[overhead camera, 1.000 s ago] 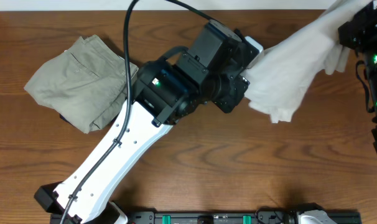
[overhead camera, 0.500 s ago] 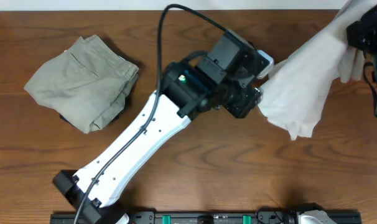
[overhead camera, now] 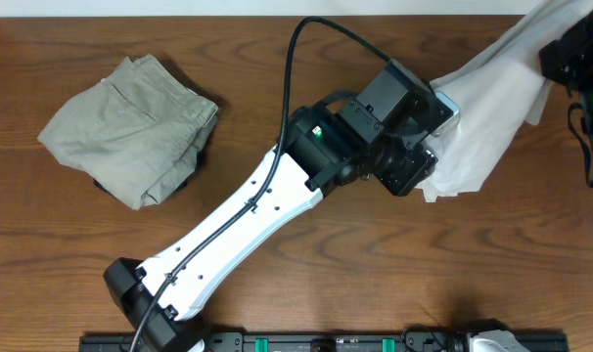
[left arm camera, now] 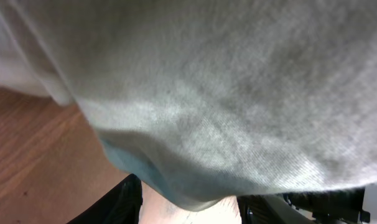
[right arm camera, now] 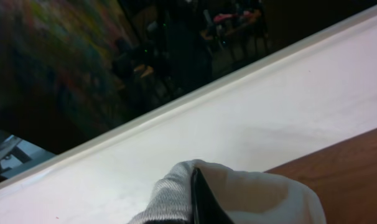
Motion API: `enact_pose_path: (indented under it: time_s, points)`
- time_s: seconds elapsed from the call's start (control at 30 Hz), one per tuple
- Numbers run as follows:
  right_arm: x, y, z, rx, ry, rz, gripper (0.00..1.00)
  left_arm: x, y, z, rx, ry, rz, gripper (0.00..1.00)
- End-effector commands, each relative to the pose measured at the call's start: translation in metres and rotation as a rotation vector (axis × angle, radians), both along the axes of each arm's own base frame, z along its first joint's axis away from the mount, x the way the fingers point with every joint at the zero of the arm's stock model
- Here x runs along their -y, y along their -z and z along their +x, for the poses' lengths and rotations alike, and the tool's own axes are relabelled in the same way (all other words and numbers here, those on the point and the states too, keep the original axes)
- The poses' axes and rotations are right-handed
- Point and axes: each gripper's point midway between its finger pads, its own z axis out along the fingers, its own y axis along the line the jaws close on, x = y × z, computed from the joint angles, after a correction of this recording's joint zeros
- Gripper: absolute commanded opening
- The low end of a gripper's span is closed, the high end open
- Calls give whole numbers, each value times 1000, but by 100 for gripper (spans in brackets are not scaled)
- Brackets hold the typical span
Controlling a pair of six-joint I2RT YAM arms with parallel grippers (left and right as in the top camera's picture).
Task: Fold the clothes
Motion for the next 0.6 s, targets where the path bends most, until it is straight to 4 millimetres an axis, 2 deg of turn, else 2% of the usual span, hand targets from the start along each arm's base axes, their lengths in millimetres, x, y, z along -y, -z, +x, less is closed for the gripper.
enact_pose_path:
  time_s: [0.0,0.13,0.33,0.4,0.57]
  points:
    - [8,-12,-8,32,41,-2,1,-6,-8,-7,-3,4,-9,52]
    - [8,-13,-8,35,41,-1,1,-5,-13,-7,10,5,-26,56]
    - [8,-15,-9,45,40,9,1,6,-6,-4,-4,7,-33,55]
    - [8,-15,-8,43,38,8,1,13,-7,-7,-10,23,-54,47]
    - [8,-14,-9,40,39,7,1,15,-13,-10,-7,38,-75,13]
